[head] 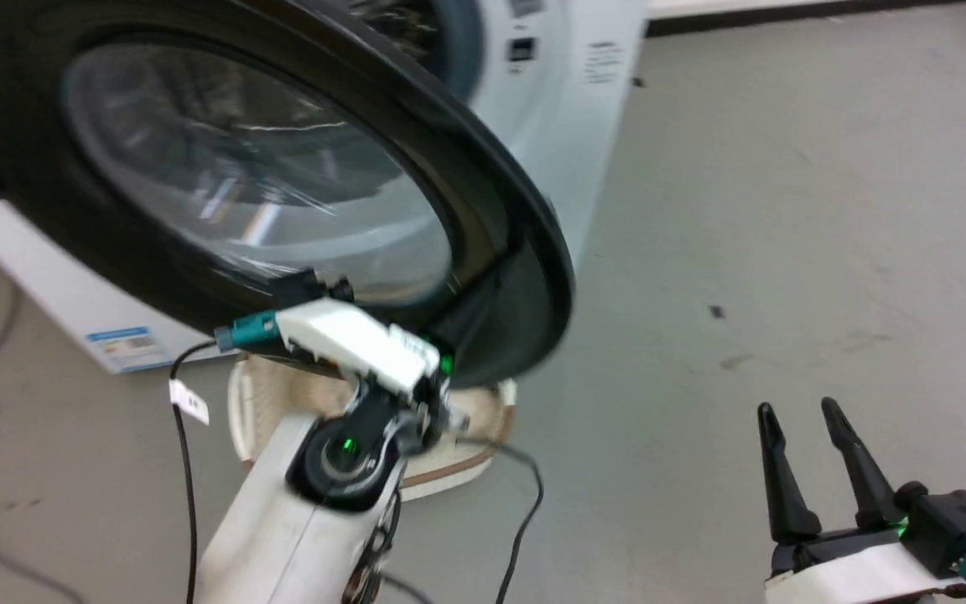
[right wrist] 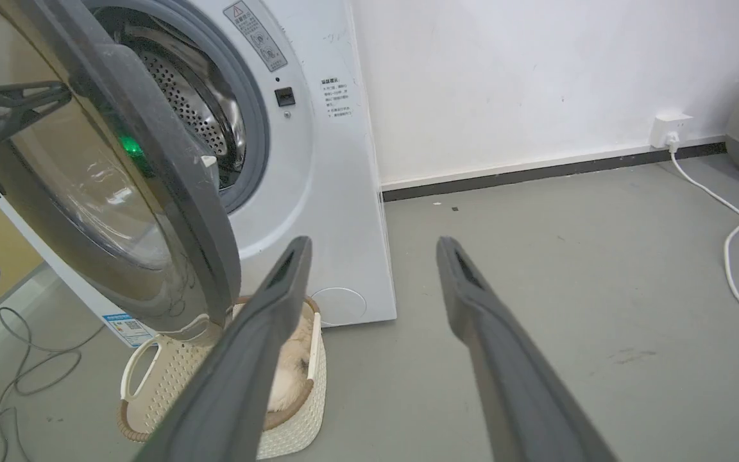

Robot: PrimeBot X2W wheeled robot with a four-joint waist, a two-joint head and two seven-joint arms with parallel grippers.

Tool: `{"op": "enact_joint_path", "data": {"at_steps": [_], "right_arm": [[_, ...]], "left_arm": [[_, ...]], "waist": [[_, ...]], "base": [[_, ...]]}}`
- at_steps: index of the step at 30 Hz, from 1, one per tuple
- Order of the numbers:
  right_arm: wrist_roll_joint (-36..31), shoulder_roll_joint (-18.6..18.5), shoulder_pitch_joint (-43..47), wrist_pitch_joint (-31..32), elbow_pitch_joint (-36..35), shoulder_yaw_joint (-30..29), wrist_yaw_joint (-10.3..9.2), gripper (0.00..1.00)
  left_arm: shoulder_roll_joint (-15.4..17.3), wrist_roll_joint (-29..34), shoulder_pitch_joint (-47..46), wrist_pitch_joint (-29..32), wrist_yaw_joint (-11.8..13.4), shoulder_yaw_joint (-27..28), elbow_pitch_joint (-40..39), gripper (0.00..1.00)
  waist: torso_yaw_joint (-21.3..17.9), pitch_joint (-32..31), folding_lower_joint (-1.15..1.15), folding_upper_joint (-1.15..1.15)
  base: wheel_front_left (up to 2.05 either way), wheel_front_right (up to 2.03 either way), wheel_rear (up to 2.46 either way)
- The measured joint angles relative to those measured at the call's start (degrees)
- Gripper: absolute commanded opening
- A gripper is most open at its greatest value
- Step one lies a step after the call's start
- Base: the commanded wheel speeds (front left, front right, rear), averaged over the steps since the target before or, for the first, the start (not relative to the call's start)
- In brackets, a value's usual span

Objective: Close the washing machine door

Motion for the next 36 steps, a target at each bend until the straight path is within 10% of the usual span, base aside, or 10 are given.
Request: {"op": "enact_joint_path", "data": {"at_steps": [14,23,30,31,32,33,34,36], "right_arm": [[-0.1,0.3,0.3,0.0,-0.8,0.1,0.0,1.0],[1.2,-1.7,1.4,0.0,-3.0,2.6,0.0,1.0],[1.6,-3.7,1.5,0.0,-4.1,3.8,0.0,1.0],[1.6,-4.0,1.5,0.0,-4.1,4.3,0.0,1.0],[1.7,-4.3,1.4,0.0,-4.0,4.9,0.0,1.0],[1.8,-4.7,1.1,0.0,-3.8,5.7,0.0,1.0],[2.0,-5.3,0.8,0.0,-3.4,6.7,0.0,0.81],[2.0,-6.5,-0.1,0.0,-2.3,8.5,0.0,0.0]], "left_arm": [[2.1,1.2,0.6,-9.8,-6.7,-7.7,6.9,0.0],[16.9,32.7,7.9,-27.6,-6.0,-12.5,-2.0,0.0],[15.8,58.4,14.7,-28.9,0.5,-1.2,-11.3,0.0],[15.4,62.2,16.0,-28.9,1.5,-0.1,-12.1,0.09],[14.7,65.0,17.5,-28.9,2.7,1.1,-12.7,0.94],[13.7,67.6,19.1,-28.9,4.0,2.4,-13.2,1.0],[13.1,70.3,20.5,-28.9,5.0,3.1,-13.7,1.0],[11.3,73.1,22.7,-28.9,5.5,4.1,-14.0,1.0]], "waist": [[2.0,-2.0,0.0,0.0],[9.3,-4.4,0.0,0.0],[15.5,-5.3,-0.01,0.0],[16.3,-5.3,0.0,0.0],[17.1,-5.3,-0.01,0.0],[17.8,-5.2,-0.01,0.0],[18.5,-5.1,0.0,0.0],[19.7,-4.8,0.0,0.0]], "base": [[0.0,0.0,0.0],[0.0,0.0,0.0],[0.0,0.0,0.0],[0.0,0.0,0.0],[0.0,0.0,0.0],[0.0,0.0,0.0],[0.0,0.0,0.0],[0.0,0.0,0.0]]}}
